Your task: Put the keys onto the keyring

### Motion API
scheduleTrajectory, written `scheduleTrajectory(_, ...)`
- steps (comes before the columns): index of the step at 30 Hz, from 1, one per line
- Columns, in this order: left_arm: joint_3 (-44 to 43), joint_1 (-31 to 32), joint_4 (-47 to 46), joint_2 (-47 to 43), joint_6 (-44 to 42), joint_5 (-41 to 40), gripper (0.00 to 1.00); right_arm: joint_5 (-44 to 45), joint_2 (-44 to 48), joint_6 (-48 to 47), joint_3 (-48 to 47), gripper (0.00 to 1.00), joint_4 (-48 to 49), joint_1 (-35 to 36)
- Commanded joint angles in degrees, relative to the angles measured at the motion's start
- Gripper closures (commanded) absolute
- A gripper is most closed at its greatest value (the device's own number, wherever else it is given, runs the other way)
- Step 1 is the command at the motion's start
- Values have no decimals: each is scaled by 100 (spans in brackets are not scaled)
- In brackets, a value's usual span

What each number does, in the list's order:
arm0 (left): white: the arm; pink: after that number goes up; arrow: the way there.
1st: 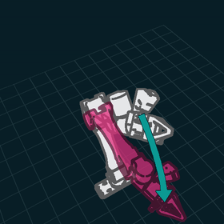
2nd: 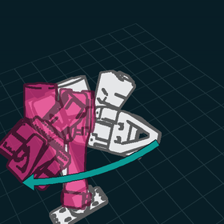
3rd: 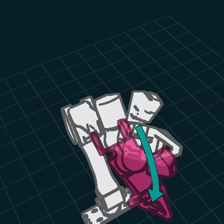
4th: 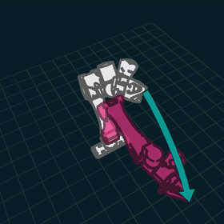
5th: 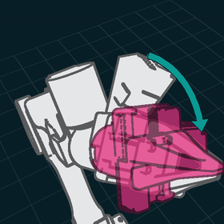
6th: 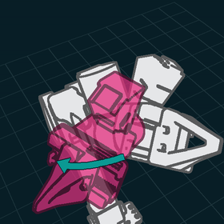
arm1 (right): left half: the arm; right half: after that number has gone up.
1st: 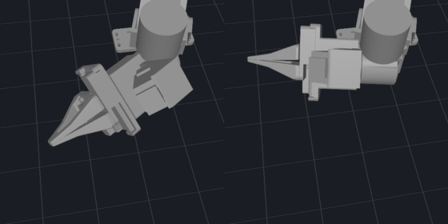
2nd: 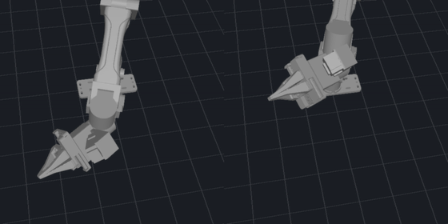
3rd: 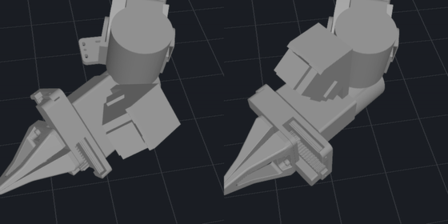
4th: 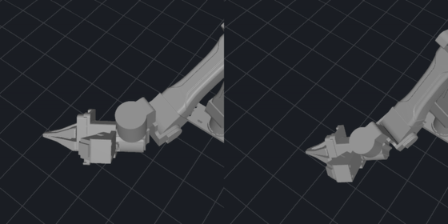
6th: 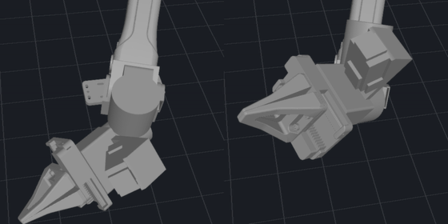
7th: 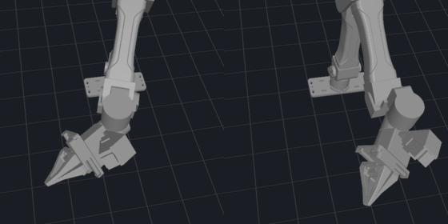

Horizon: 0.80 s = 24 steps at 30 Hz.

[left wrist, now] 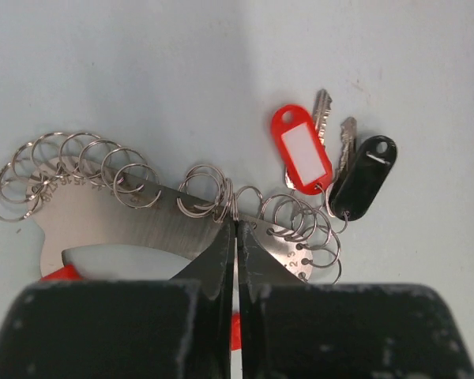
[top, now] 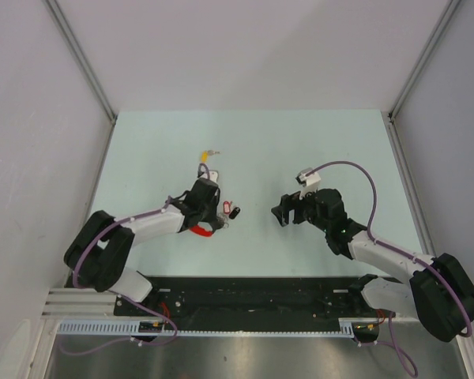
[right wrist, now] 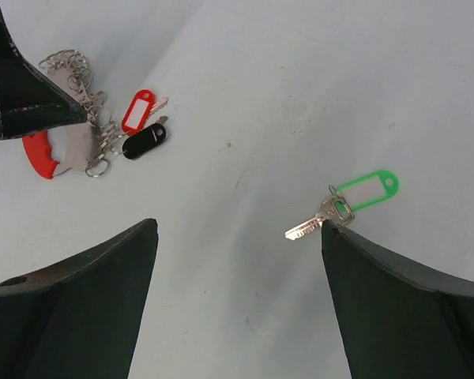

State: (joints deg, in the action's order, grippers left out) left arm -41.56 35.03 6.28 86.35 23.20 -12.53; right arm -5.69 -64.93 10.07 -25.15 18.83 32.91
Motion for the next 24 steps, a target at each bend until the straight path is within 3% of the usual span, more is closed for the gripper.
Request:
scheduleTrajectory(1, 411, 22, -505, -591, -228, 348, 100, -142, 6, -198, 10, 12, 384, 128)
scheduleTrajectory(9, 587, 13, -1154, -1216, -544, 743, 100, -502, 103, -338, 10, 12, 464, 216)
scheduleTrajectory(11, 675, 13, -1566, -1138, -641, 972, 100, -643, 138, -374, 10, 12, 499, 243)
scheduleTrajectory(17, 342, 214, -1543, -707, -904, 1386, 100, -714, 208, -382, 10, 12, 517, 304)
scheduleTrajectory(24, 675, 294, -2147, -1163, -1563, 1989, 100, -1144, 340, -496, -78, 13, 569, 374)
